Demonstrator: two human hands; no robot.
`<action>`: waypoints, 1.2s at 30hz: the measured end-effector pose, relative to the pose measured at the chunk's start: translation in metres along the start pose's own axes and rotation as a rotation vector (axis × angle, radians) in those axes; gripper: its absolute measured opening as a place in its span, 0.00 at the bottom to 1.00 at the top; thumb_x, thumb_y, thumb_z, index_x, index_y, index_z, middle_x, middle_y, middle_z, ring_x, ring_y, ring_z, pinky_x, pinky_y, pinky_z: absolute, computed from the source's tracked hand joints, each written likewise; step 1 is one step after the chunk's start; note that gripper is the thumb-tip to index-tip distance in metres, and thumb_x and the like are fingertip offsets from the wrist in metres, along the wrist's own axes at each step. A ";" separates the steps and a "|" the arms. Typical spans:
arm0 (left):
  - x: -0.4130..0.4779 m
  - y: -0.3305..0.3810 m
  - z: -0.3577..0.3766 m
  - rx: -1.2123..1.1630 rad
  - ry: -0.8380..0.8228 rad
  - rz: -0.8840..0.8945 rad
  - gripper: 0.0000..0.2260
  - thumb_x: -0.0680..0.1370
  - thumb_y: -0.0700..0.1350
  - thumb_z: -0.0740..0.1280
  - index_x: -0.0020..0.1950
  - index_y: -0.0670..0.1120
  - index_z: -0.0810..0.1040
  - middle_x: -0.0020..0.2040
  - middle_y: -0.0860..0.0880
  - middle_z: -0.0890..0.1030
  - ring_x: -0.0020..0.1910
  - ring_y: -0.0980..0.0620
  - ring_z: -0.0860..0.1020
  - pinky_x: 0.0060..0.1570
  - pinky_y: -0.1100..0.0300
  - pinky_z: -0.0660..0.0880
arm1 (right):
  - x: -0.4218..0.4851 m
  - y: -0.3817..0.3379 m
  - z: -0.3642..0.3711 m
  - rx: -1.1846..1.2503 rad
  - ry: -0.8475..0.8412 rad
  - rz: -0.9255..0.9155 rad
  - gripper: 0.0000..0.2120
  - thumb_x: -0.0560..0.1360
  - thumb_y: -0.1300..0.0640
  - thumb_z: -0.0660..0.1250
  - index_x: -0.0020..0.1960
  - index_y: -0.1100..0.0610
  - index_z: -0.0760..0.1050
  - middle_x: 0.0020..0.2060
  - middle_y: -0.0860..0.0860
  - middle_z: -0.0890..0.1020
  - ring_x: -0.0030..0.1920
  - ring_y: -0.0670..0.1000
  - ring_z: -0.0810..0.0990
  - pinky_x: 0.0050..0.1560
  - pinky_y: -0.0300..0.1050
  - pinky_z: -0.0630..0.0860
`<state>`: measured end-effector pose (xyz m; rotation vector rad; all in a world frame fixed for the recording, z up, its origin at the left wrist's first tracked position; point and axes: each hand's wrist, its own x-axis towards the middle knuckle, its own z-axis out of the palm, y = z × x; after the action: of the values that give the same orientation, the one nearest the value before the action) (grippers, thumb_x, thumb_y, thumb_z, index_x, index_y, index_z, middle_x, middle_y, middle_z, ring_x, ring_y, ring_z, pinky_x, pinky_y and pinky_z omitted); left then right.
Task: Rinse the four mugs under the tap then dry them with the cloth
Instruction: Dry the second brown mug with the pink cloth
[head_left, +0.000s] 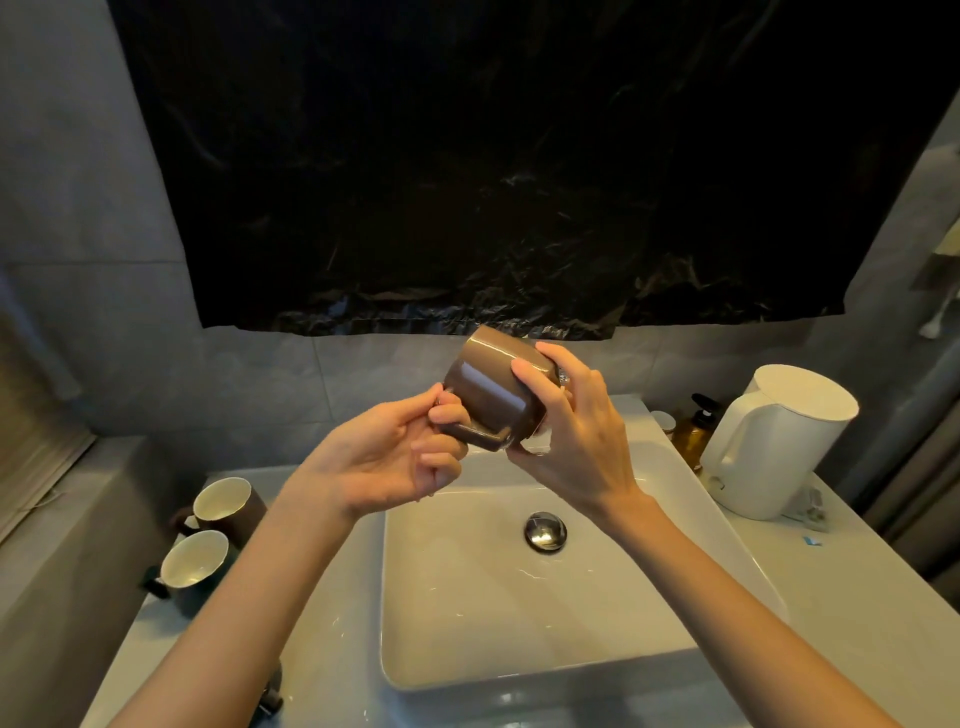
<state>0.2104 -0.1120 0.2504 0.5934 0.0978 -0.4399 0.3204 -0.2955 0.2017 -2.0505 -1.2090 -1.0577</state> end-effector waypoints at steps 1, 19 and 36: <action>0.001 -0.002 0.001 -0.026 0.045 -0.001 0.08 0.76 0.45 0.68 0.39 0.44 0.75 0.33 0.52 0.68 0.28 0.57 0.59 0.27 0.66 0.62 | 0.000 0.000 0.000 -0.006 -0.001 -0.006 0.44 0.62 0.53 0.81 0.70 0.52 0.60 0.69 0.57 0.64 0.61 0.56 0.70 0.51 0.46 0.77; 0.031 -0.037 -0.052 1.694 0.749 0.932 0.10 0.82 0.46 0.57 0.42 0.46 0.71 0.37 0.54 0.72 0.38 0.53 0.69 0.37 0.58 0.67 | 0.042 -0.009 -0.012 0.358 -0.288 0.076 0.16 0.65 0.69 0.74 0.50 0.61 0.74 0.48 0.53 0.75 0.47 0.49 0.74 0.43 0.38 0.73; 0.031 -0.034 -0.053 1.770 0.677 1.019 0.09 0.80 0.49 0.56 0.44 0.48 0.72 0.40 0.55 0.73 0.42 0.54 0.72 0.38 0.56 0.72 | 0.041 -0.042 0.021 0.488 -0.253 0.530 0.14 0.76 0.64 0.66 0.33 0.53 0.75 0.26 0.42 0.74 0.32 0.40 0.71 0.32 0.33 0.64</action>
<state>0.2258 -0.1195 0.1823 2.3551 0.0112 0.8772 0.3030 -0.2413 0.2266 -1.9710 -0.8441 -0.2311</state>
